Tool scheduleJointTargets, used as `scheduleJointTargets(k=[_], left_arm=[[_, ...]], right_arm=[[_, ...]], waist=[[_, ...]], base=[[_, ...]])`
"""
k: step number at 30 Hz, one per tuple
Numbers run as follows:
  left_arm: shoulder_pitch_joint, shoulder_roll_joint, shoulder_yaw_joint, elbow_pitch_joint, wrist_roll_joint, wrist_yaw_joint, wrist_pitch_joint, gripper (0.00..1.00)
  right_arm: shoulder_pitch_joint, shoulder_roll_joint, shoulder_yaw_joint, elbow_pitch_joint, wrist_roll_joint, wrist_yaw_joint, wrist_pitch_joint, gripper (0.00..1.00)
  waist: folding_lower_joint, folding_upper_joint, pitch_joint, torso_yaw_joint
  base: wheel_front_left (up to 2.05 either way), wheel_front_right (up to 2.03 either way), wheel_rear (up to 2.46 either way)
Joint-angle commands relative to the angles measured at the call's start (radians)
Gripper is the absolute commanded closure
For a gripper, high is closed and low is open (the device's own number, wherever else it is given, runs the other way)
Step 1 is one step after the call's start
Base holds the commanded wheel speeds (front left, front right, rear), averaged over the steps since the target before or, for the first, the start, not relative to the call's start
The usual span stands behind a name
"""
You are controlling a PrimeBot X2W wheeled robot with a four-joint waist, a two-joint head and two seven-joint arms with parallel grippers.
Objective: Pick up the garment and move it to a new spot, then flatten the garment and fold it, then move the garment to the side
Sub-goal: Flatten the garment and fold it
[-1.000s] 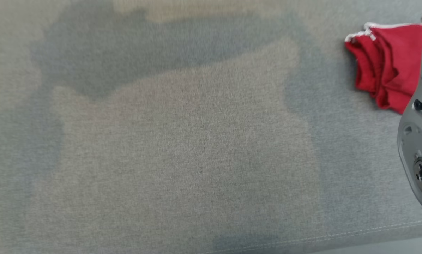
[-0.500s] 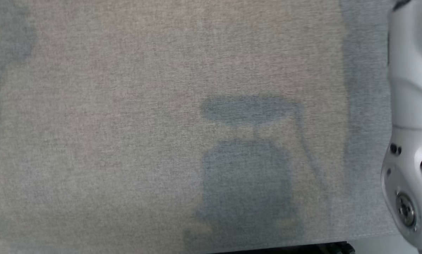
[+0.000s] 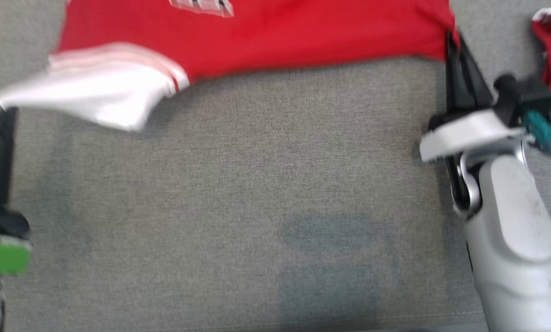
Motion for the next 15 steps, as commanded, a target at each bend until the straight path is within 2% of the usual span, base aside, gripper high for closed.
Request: scheduleJointTargets(k=[1,5,8,15], left_arm=[[0.1,-0.039,0.024,-0.008,0.03,0.002,-0.005,1.0],[0.263,-0.144,0.05,0.007,0.029,0.002,-0.005,1.0],[0.332,-0.192,0.047,0.02,0.014,0.002,-0.005,1.0],[0.434,-0.235,0.06,0.033,0.088,0.002,-0.005,1.0]], right_arm=[[0.085,-0.005,-0.015,-0.033,0.025,-0.001,-0.008,1.0],[0.25,-0.004,-0.055,-0.092,0.069,-0.001,-0.025,1.0],[0.348,-0.005,-0.074,-0.122,0.055,-0.001,-0.032,1.0],[0.537,-0.009,-0.095,-0.168,0.05,-0.002,-0.024,1.0]], waist=[[0.0001,-0.0001,-0.164,-0.013],[0.0001,-0.0001,-0.234,-0.003],[0.0001,-0.0001,-0.278,0.004],[0.0001,-0.0001,-0.36,0.011]], base=[[0.0,0.0,0.0],[0.0,0.0,0.0],[0.0,0.0,0.0],[0.0,0.0,0.0]])
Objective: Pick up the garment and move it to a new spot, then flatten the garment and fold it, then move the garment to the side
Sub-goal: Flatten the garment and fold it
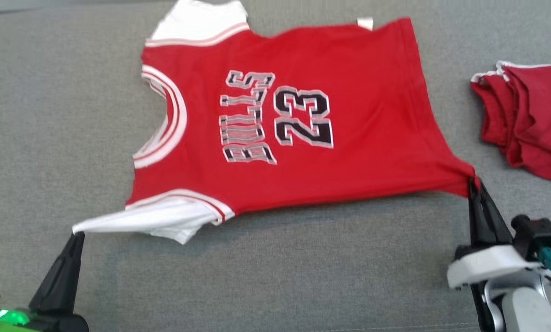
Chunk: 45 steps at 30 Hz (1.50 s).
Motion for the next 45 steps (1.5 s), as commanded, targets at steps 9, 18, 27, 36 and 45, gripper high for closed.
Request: scheduleJointTargets(k=[9,18,27,36,45], left_arm=[[0.164,0.018,-0.002,-0.071,0.056,0.002,-0.006,1.0],[0.126,0.047,-0.081,-0.059,-0.015,0.002,-0.006,1.0],[-0.13,0.024,-0.173,0.068,-0.051,0.002,-0.005,1.0],[-0.307,0.008,-0.23,0.187,0.042,0.002,-0.005,1.0],[-0.444,-0.031,-0.241,0.252,0.136,0.002,-0.005,1.0]], right_arm=[[0.19,-0.031,-0.013,-0.083,0.085,-0.002,0.027,1.0],[0.218,-0.036,-0.01,-0.131,0.03,-0.002,0.145,1.0],[0.04,-0.005,-0.053,-0.004,-0.031,-0.002,0.186,1.0],[-0.161,-0.003,-0.038,0.193,-0.051,-0.002,0.154,1.0],[-0.327,-0.004,-0.033,0.337,-0.134,-0.002,0.069,1.0]], waist=[[0.0001,-0.0001,-0.131,0.002],[0.0001,-0.0001,-0.136,-0.001],[0.0001,-0.0001,-0.116,-0.012],[0.0001,-0.0001,-0.063,-0.022],[0.0001,-0.0001,0.015,-0.007]], base=[[0.0,0.0,0.0],[0.0,0.0,0.0],[0.0,0.0,0.0],[0.0,0.0,0.0],[0.0,0.0,0.0]])
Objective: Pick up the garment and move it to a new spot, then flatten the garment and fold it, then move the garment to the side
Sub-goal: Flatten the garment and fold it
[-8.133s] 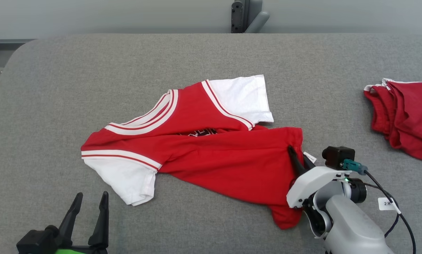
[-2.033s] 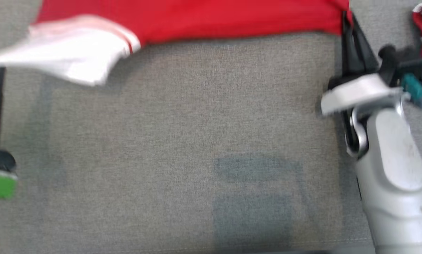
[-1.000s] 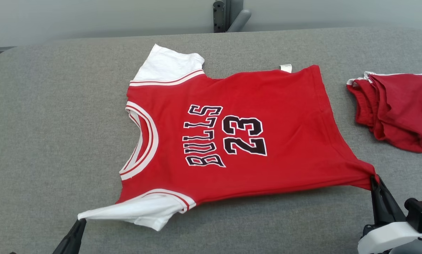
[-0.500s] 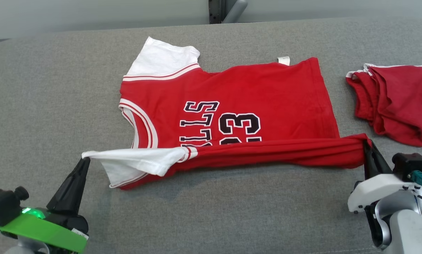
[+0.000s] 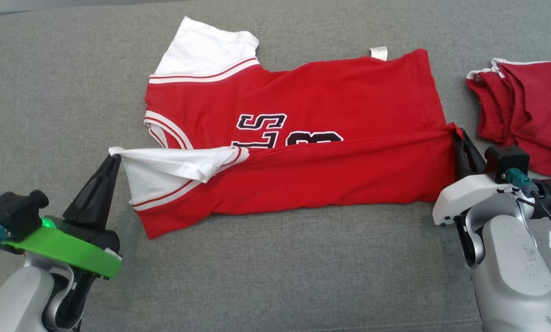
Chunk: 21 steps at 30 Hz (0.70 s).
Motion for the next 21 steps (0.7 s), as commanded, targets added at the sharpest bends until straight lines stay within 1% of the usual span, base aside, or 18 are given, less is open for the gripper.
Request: scheduleJointTargets(k=[1,2,3,4,5,6,7,10,12,14,16,21], left_arm=[[-0.025,-0.005,0.008,0.013,0.014,0.002,-0.005,1.0],[-0.032,-0.009,0.005,0.019,0.022,0.002,-0.005,1.0],[-0.04,-0.012,0.0,0.028,0.033,0.002,-0.004,1.0],[-0.048,-0.015,-0.003,0.034,0.042,0.002,-0.004,1.0],[-0.054,-0.018,-0.003,0.041,0.049,0.002,-0.004,0.8],[-0.058,-0.023,0.0,0.045,0.052,0.002,-0.004,0.38],[-0.061,-0.028,0.007,0.048,0.055,0.002,-0.004,0.0],[-0.054,-0.038,0.026,0.048,0.059,0.002,-0.004,0.0],[-0.024,-0.045,0.051,0.041,0.062,0.002,-0.004,0.0],[0.019,-0.054,0.082,0.031,0.042,0.002,-0.004,0.0],[0.072,-0.059,0.101,0.023,0.012,0.002,-0.004,0.0],[0.196,-0.028,0.04,0.031,-0.099,0.002,-0.004,0.0]], right_arm=[[-0.023,-0.004,-0.006,0.021,-0.015,-0.002,-0.008,1.0],[-0.035,-0.004,-0.007,0.034,-0.02,-0.002,-0.012,1.0],[-0.045,-0.004,-0.01,0.049,-0.026,-0.002,-0.019,0.73],[-0.054,-0.004,-0.011,0.062,-0.031,-0.002,-0.026,0.31],[-0.062,-0.004,-0.012,0.072,-0.034,-0.002,-0.035,0.0],[-0.067,-0.004,-0.012,0.079,-0.034,-0.002,-0.046,0.0],[-0.069,-0.004,-0.009,0.085,-0.03,-0.002,-0.056,0.0],[-0.059,-0.004,-0.007,0.084,-0.023,-0.002,-0.073,0.0],[-0.035,-0.004,-0.015,0.055,-0.021,-0.002,-0.087,0.0],[0.0,-0.004,-0.028,0.009,-0.006,-0.002,-0.093,0.0],[0.045,-0.003,-0.027,-0.077,0.02,-0.002,-0.093,0.0],[0.192,-0.004,-0.013,-0.242,0.072,-0.002,-0.094,0.0]], waist=[[0.0001,0.0,0.029,0.007],[0.0001,0.0,0.036,0.006],[0.0001,0.0,0.041,0.005],[0.0001,0.0,0.045,0.004],[0.0001,0.0,0.048,0.003],[0.0001,0.0,0.051,0.002],[0.0001,0.0,0.052,0.001],[0.0001,0.0,0.051,0.0],[0.0001,0.0,0.047,-0.004],[0.0001,0.0,0.041,-0.009],[0.0001,0.0,0.035,-0.014],[0.0001,0.0,0.021,-0.028]], base=[[0.0,0.0,0.0],[0.0,0.0,0.0],[0.0,0.0,0.0],[0.0,0.0,0.0],[0.0,0.0,0.0],[0.0,0.0,0.0],[0.0,0.0,0.0],[0.0,0.0,0.0],[0.0,0.0,0.0],[0.0,0.0,0.0],[0.0,0.0,0.0],[0.0,0.0,0.0]])
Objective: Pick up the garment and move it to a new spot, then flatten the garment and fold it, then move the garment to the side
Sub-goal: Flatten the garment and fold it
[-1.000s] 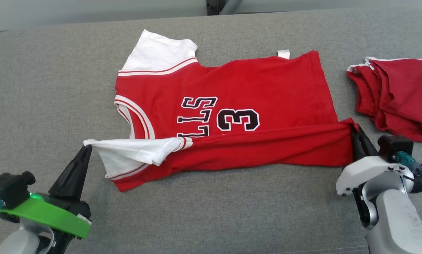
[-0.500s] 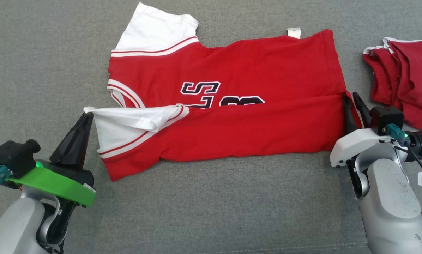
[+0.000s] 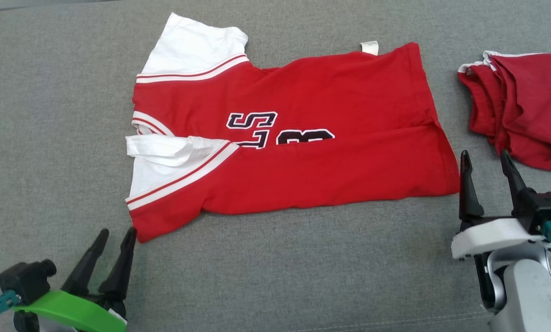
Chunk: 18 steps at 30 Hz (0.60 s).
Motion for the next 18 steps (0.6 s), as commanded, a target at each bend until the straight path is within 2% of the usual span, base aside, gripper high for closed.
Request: scheduleJointTargets(k=[1,4,7,13,14,15,17,18], left_arm=[[0.008,0.009,-0.004,0.003,-0.015,0.002,-0.003,0.0],[0.029,0.033,-0.071,0.005,-0.109,0.002,-0.003,0.0],[0.0,0.043,-0.105,0.033,-0.152,0.002,-0.003,0.0],[-0.063,0.059,-0.169,0.1,-0.185,0.002,-0.003,0.02],[-0.074,0.059,-0.174,0.107,-0.19,0.002,-0.003,0.1],[-0.08,0.062,-0.187,0.115,-0.191,0.002,-0.003,0.25],[-0.093,0.066,-0.212,0.126,-0.195,0.002,0.0,0.89],[-0.097,0.073,-0.231,0.128,-0.189,0.002,0.0,1.0]], right_arm=[[0.011,-0.003,-0.001,-0.012,0.01,-0.002,-0.003,0.0],[0.072,-0.003,0.015,-0.041,0.037,-0.002,-0.003,0.0],[0.087,-0.003,0.032,-0.035,0.056,-0.002,-0.004,0.0],[0.077,-0.003,0.08,0.007,0.079,-0.002,-0.004,0.0],[0.073,-0.003,0.086,0.011,0.08,-0.002,-0.004,0.0],[0.07,-0.003,0.092,0.018,0.082,-0.002,-0.004,0.0],[0.063,-0.003,0.109,0.033,0.088,-0.002,-0.004,0.0],[0.059,-0.002,0.121,0.046,0.096,-0.002,-0.004,0.0]], waist=[[0.0,0.0,-0.006,-0.006],[0.0,0.0,-0.016,-0.015],[0.0,0.0,-0.02,-0.024],[0.0,0.0,-0.003,-0.05],[0.0,0.0,0.0,-0.052],[0.0,0.0,0.002,-0.054],[0.0,0.0,0.004,-0.058],[0.0,0.0,0.005,-0.06]], base=[[0.0,0.0,0.0],[0.0,0.0,0.0],[0.0,0.0,0.0],[0.0,0.0,0.0],[0.0,0.0,0.0],[0.0,0.0,0.0],[0.0,0.0,0.0],[0.0,0.0,0.0]])
